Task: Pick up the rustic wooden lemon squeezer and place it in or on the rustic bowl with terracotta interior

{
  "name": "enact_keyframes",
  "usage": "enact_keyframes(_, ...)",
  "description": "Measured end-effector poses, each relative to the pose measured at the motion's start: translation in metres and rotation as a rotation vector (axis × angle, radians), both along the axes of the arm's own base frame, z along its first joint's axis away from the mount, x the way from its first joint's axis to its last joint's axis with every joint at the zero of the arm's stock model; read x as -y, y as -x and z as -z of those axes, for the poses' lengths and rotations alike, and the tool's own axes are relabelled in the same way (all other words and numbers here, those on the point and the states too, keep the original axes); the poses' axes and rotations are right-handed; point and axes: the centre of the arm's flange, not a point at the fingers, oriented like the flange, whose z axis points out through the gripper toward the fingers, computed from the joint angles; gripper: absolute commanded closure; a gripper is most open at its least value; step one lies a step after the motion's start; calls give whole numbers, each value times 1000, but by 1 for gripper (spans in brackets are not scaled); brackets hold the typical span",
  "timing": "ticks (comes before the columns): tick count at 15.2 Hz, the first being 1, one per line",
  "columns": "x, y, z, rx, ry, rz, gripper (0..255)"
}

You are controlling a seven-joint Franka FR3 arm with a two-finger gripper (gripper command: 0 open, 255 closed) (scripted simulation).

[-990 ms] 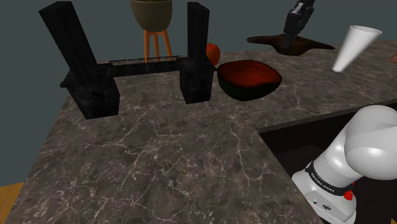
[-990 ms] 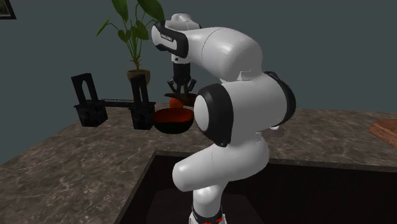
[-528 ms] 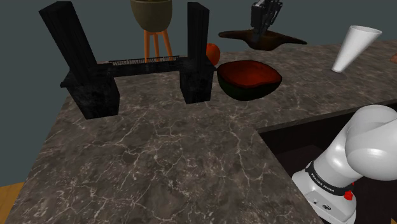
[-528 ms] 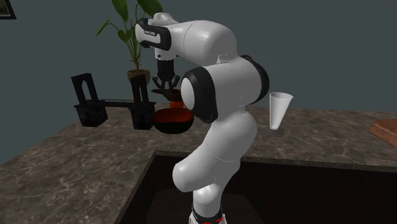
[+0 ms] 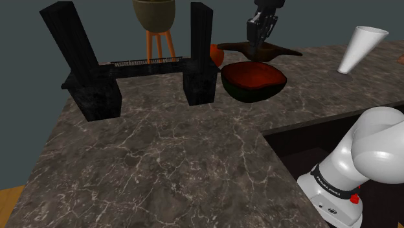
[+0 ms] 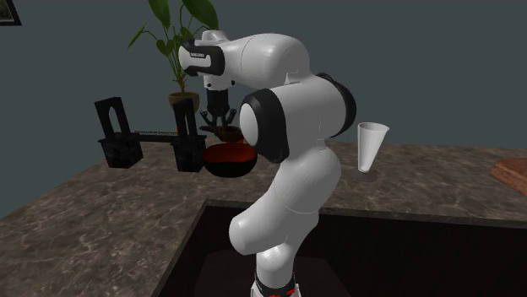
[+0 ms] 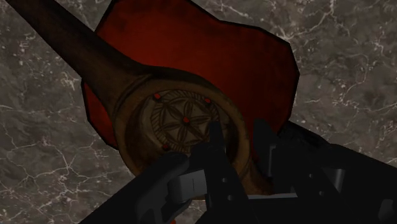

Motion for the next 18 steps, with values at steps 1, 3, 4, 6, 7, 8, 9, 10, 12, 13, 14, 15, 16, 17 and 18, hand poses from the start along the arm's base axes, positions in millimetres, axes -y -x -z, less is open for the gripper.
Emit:
enact_keyframes(1,0,0,6,0,0,0,255)
enact_keyframes(3,1,1,17,0,0,0,255)
enact_keyframes(4,1,0,22,0,0,0,255)
enact_keyframes(6,0,0,33,0,0,0,255)
enact_keyframes(7,0,0,38,0,0,0,255)
enact_keyframes(8,0,1,43,0,0,0,255)
enact_keyframes(9,0,1,48,0,0,0,255)
enact_keyframes(10,0,1,51,0,0,0,255)
enact_keyframes(12,0,1,53,0,0,0,255)
enact_keyframes(13,0,1,54,1,0,0,255)
enact_keyframes(14,0,1,54,1,0,0,255)
enact_keyframes(15,0,0,54,1,0,0,255)
enact_keyframes(16,0,0,54,1,0,0,255)
enact_keyframes(17,0,0,54,1,0,0,0)
enact_keyframes(18,0,0,54,1,0,0,0)
